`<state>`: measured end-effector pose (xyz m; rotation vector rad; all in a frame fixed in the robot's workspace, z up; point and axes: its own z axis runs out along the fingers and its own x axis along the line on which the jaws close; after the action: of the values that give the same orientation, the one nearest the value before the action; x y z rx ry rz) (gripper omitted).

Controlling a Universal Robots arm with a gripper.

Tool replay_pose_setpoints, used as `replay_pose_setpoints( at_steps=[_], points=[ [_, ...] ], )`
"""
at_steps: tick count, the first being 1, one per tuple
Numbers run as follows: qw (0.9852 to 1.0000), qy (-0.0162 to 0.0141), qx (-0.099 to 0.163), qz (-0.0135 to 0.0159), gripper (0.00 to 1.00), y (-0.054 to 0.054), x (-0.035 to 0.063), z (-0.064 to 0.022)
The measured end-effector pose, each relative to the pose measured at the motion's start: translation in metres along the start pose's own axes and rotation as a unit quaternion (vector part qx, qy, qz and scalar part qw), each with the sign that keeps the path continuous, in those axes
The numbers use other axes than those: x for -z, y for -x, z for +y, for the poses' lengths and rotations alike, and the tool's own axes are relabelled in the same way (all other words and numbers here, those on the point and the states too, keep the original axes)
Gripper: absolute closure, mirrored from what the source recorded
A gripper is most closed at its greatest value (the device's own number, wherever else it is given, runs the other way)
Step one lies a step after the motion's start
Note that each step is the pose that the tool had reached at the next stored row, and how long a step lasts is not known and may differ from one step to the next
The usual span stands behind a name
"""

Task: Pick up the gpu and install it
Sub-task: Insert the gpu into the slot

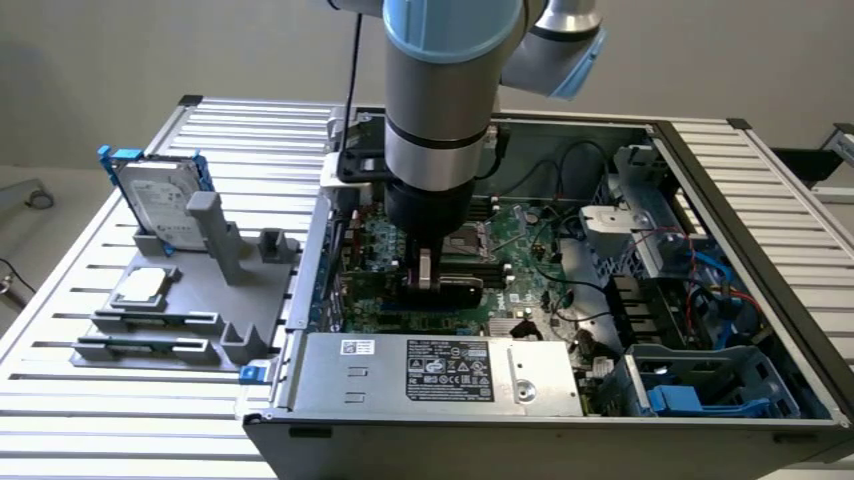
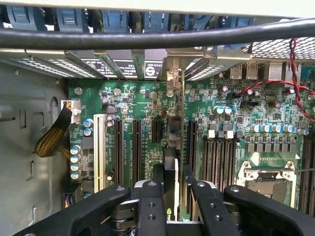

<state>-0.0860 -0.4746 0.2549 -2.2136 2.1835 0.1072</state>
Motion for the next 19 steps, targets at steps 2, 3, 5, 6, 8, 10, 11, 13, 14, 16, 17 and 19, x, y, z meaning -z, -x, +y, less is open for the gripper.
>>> replay_pose_setpoints(
  at_steps=[2, 3, 5, 6, 8, 10, 11, 13, 14, 16, 17, 19],
  points=[
    [1.0000, 0.0001, 0.000, -0.0002, 0.72, 0.000, 0.0012, -0.0001],
    [1.0000, 0.0003, 0.000, -0.0002, 0.66, 0.000, 0.0028, -0.0001],
    [1.0000, 0.0006, 0.000, -0.0003, 0.60, 0.001, 0.0076, 0.0000],
    [1.0000, 0.0008, 0.000, -0.0003, 0.60, 0.001, 0.0100, 0.0000],
    [1.0000, 0.0011, 0.000, -0.0002, 0.53, 0.001, 0.0153, 0.0002],
    [1.0000, 0.0015, 0.000, -0.0003, 0.53, 0.002, 0.0213, 0.0004],
    [1.0000, 0.0018, 0.000, -0.0002, 0.53, 0.002, 0.0245, 0.0004],
    [1.0000, 0.0023, 0.000, -0.0003, 0.53, 0.002, 0.0309, 0.0006],
    [1.0000, 0.0024, 0.000, -0.0003, 0.53, 0.002, 0.0331, 0.0006],
    [1.0000, 0.0024, 0.000, -0.0004, 0.56, 0.002, 0.0335, 0.0007],
    [1.0000, 0.0026, 0.000, -0.0005, 0.56, 0.002, 0.0335, 0.0007],
    [1.0000, 0.0030, 0.000, -0.0004, 0.69, 0.002, 0.0336, 0.0007]
  ],
)
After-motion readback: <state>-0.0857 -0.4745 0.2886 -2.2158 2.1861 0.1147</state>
